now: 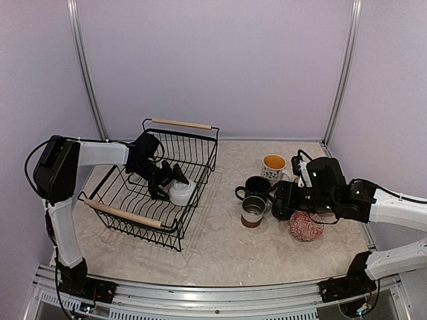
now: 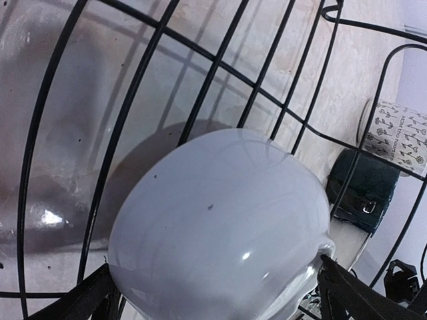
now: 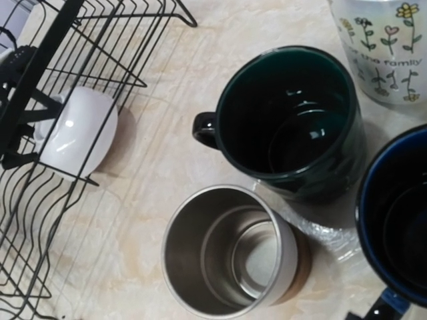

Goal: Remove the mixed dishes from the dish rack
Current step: Grab the bowl from the dish rack.

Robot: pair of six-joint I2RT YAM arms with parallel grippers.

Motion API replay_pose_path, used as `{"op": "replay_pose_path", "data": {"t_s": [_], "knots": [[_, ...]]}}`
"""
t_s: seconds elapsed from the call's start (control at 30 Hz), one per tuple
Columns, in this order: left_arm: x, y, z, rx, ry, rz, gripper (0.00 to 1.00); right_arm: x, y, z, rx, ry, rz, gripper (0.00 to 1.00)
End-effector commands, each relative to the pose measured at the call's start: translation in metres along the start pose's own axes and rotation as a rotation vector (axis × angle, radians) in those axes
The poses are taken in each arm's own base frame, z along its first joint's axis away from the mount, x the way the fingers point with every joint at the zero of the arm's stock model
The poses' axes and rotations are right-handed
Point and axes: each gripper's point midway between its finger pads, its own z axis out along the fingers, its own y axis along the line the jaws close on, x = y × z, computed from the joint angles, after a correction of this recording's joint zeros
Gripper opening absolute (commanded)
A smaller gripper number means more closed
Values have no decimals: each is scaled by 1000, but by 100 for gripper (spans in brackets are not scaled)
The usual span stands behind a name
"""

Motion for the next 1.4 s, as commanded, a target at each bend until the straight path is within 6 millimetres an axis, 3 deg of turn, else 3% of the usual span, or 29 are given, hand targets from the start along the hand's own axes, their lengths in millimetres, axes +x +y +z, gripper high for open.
{"op": "replay_pose_path", "data": {"t_s": [0.0, 0.2, 0.4, 0.6, 0.97, 1.1, 1.37], "knots": [[-3, -1, 12, 35, 4, -17, 99, -11, 9, -6, -16, -34, 2, 81], [-9, -2, 19, 96, -23, -26, 97, -12, 9, -7, -14, -40, 2, 81], [-12, -1, 16, 119, -39, -32, 79, -13, 11, -7, -15, -36, 1, 81], [-14, -13, 2, 152, -60, -6, 59, -12, 11, -7, -13, -37, -1, 81], [-18, -25, -11, 172, -87, 40, 39, -16, 14, -6, -11, -37, -7, 81], [-22, -35, -28, 164, -131, 83, 34, -16, 14, -6, -4, -34, -13, 81], [-27, -65, -97, 51, -316, 319, 30, -20, 7, -8, 58, -37, -44, 84]]}}
